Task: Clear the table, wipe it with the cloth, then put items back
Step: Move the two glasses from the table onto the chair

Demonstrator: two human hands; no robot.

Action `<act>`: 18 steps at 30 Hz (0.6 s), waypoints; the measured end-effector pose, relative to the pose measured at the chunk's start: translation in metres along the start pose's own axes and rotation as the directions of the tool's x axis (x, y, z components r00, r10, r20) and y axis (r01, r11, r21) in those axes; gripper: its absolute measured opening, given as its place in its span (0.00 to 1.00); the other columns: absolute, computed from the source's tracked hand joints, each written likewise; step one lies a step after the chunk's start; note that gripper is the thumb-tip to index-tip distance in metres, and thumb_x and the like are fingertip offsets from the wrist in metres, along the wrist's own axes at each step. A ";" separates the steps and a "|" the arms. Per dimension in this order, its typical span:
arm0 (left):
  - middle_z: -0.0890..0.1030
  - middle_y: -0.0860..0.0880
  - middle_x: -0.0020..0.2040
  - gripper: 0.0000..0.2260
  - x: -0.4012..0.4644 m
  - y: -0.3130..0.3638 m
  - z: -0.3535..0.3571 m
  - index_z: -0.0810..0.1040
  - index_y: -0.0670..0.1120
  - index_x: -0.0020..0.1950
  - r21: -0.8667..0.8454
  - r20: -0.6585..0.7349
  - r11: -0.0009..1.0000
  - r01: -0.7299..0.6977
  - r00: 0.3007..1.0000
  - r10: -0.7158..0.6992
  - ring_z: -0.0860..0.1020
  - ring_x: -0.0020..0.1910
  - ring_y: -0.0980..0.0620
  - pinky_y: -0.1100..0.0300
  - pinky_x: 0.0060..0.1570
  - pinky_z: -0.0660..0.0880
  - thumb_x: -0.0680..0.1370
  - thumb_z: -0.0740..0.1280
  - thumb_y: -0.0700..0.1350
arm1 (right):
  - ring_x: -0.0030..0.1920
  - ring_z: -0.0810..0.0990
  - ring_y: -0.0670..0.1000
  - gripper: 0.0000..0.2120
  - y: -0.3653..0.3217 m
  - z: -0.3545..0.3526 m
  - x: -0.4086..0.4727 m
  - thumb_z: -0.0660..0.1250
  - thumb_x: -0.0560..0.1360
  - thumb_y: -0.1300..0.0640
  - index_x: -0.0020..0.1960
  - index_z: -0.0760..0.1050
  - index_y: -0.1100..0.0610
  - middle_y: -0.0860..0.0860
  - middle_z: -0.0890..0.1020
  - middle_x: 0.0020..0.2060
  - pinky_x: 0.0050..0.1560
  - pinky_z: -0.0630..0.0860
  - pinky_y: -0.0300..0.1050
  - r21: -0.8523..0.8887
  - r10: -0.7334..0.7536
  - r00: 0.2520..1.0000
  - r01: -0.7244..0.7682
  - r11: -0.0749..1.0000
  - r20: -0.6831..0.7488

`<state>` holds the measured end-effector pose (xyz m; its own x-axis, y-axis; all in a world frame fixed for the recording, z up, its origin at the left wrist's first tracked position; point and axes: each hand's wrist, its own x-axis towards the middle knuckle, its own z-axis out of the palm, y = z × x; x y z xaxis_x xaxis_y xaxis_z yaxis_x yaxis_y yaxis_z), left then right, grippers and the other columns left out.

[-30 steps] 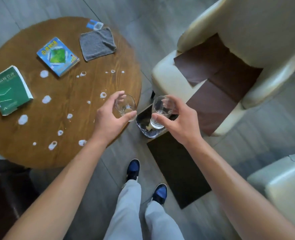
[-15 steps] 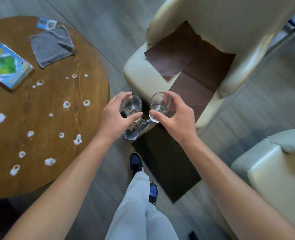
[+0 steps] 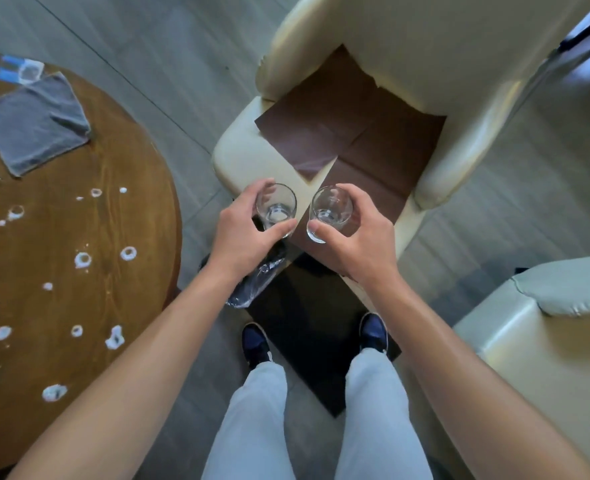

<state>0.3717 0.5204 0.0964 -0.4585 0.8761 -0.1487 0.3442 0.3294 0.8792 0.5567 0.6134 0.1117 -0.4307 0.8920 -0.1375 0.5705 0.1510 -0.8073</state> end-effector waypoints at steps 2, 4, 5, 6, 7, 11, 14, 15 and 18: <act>0.81 0.56 0.64 0.31 0.016 -0.002 0.007 0.74 0.52 0.71 -0.005 -0.031 1.000 0.010 0.999 -0.011 0.79 0.65 0.58 0.59 0.68 0.75 0.71 0.81 0.51 | 0.57 0.79 0.35 0.32 0.007 -0.005 0.018 0.80 0.70 0.43 0.70 0.74 0.48 0.39 0.82 0.59 0.62 0.75 0.34 -0.024 -0.013 1.000 0.013 1.000 0.027; 0.81 0.55 0.65 0.30 0.031 -0.002 0.014 0.74 0.53 0.71 -0.019 -0.053 1.000 0.023 0.998 -0.024 0.79 0.65 0.57 0.58 0.68 0.75 0.71 0.81 0.50 | 0.56 0.77 0.30 0.32 0.015 -0.011 0.039 0.80 0.70 0.43 0.71 0.73 0.48 0.36 0.80 0.58 0.61 0.73 0.30 -0.045 -0.026 0.997 0.029 0.999 0.072; 0.81 0.55 0.65 0.30 0.038 -0.002 0.019 0.74 0.53 0.71 -0.024 -0.065 1.000 0.020 0.998 -0.022 0.79 0.65 0.57 0.57 0.69 0.75 0.71 0.81 0.50 | 0.56 0.78 0.31 0.32 0.019 -0.014 0.051 0.79 0.70 0.42 0.71 0.73 0.48 0.36 0.80 0.59 0.62 0.74 0.31 -0.051 -0.031 0.995 0.036 0.998 0.091; 0.81 0.54 0.65 0.31 0.044 -0.001 0.025 0.73 0.53 0.71 -0.019 -0.077 1.000 0.019 0.997 -0.020 0.79 0.65 0.57 0.56 0.69 0.75 0.71 0.81 0.50 | 0.58 0.79 0.34 0.32 0.025 -0.018 0.064 0.79 0.70 0.42 0.71 0.74 0.48 0.38 0.81 0.60 0.63 0.75 0.34 -0.055 -0.038 0.994 0.044 0.998 0.107; 0.81 0.54 0.65 0.31 0.051 0.001 0.033 0.73 0.53 0.71 -0.010 -0.092 1.000 0.022 0.995 -0.023 0.79 0.65 0.56 0.55 0.69 0.75 0.71 0.81 0.50 | 0.59 0.80 0.38 0.32 0.032 -0.021 0.077 0.79 0.70 0.42 0.70 0.74 0.48 0.40 0.82 0.61 0.64 0.76 0.39 -0.054 -0.050 0.991 0.057 0.997 0.121; 0.81 0.58 0.64 0.30 0.079 0.004 0.072 0.73 0.55 0.70 -0.016 -0.215 0.995 0.101 0.971 -0.102 0.79 0.64 0.58 0.55 0.68 0.75 0.70 0.81 0.53 | 0.59 0.81 0.41 0.31 0.063 -0.034 0.129 0.79 0.71 0.41 0.69 0.74 0.48 0.42 0.83 0.61 0.64 0.77 0.44 -0.041 -0.090 0.976 0.100 0.994 0.200; 0.81 0.58 0.63 0.30 0.105 0.007 0.108 0.73 0.58 0.69 -0.047 -0.284 0.983 0.177 0.941 -0.183 0.79 0.64 0.58 0.52 0.68 0.76 0.70 0.80 0.55 | 0.59 0.81 0.43 0.31 0.086 -0.050 0.167 0.79 0.71 0.42 0.70 0.74 0.49 0.43 0.83 0.61 0.64 0.78 0.46 -0.030 -0.109 0.956 0.121 0.992 0.271; 0.81 0.58 0.63 0.30 0.113 0.008 0.120 0.74 0.57 0.69 -0.052 -0.297 0.979 0.195 0.933 -0.202 0.79 0.64 0.58 0.52 0.68 0.75 0.70 0.80 0.55 | 0.60 0.82 0.43 0.31 0.095 -0.056 0.179 0.79 0.71 0.42 0.70 0.74 0.48 0.43 0.83 0.62 0.64 0.78 0.47 -0.025 -0.116 0.952 0.128 0.991 0.284; 0.80 0.57 0.64 0.31 0.139 0.014 0.150 0.74 0.56 0.70 -0.077 -0.330 0.973 0.220 0.915 -0.233 0.79 0.65 0.59 0.53 0.70 0.74 0.69 0.79 0.55 | 0.59 0.82 0.43 0.32 0.119 -0.069 0.213 0.79 0.70 0.40 0.70 0.74 0.47 0.42 0.83 0.61 0.63 0.80 0.49 0.005 -0.126 0.942 0.131 0.991 0.309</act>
<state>0.4358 0.6992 0.0199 -0.7700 0.6087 -0.1914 0.1707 0.4856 0.8573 0.5817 0.8508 0.0261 -0.6944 0.6897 -0.2052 0.5054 0.2645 -0.8213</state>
